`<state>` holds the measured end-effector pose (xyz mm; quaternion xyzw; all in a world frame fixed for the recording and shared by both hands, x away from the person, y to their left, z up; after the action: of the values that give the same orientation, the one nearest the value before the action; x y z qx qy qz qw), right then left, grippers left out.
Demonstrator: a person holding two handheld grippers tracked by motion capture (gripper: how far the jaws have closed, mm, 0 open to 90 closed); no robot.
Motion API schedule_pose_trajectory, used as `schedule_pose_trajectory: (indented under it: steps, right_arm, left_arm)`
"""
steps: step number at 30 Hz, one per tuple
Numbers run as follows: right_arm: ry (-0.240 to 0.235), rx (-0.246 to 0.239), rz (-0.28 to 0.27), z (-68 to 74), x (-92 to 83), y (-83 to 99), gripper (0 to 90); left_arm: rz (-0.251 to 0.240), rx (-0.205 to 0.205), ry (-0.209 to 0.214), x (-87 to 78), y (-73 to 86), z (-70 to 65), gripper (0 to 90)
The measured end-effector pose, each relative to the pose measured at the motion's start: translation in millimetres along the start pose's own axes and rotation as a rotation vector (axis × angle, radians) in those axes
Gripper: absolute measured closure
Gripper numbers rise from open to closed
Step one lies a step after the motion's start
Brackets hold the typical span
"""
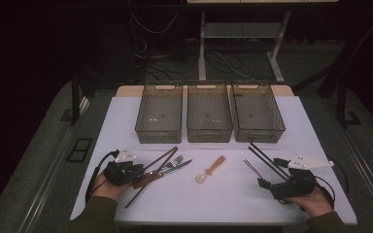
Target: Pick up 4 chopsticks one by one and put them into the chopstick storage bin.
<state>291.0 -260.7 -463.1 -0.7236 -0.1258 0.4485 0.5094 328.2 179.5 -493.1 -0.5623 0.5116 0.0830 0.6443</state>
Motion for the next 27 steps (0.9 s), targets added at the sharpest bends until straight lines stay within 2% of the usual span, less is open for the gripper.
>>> schedule_pose_trajectory:
  steps: [6, 23, 27]
  right_arm:
    - [0.001, 0.000, -0.003, -0.1, -0.1, -0.2, 1.8]
    - [-0.005, 0.000, 0.000, 0.6, 0.2, 0.2, 1.8]
    - [-0.005, 0.000, 0.001, 0.7, 0.5, 0.2, 1.8]
  left_arm:
    - [-0.007, 0.005, 0.011, 1.0, 0.3, 0.7, 78.9]
    - [-0.011, 0.056, 0.094, 1.4, 0.2, 8.6, 84.7]
    - [-0.011, 0.063, 0.100, 1.3, -0.6, 9.5, 84.8]
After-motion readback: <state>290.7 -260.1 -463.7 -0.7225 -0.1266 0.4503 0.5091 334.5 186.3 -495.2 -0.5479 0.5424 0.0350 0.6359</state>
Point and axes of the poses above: each handheld gripper's, and its own axes: x roughly forward along the jaws, y roughly out of its underside, z roughly to its left, the point moved 7 cm from there along x, roughly forward along the jaws, and after that the axes turned 14 degrees about -x, right-handed, at the moved point
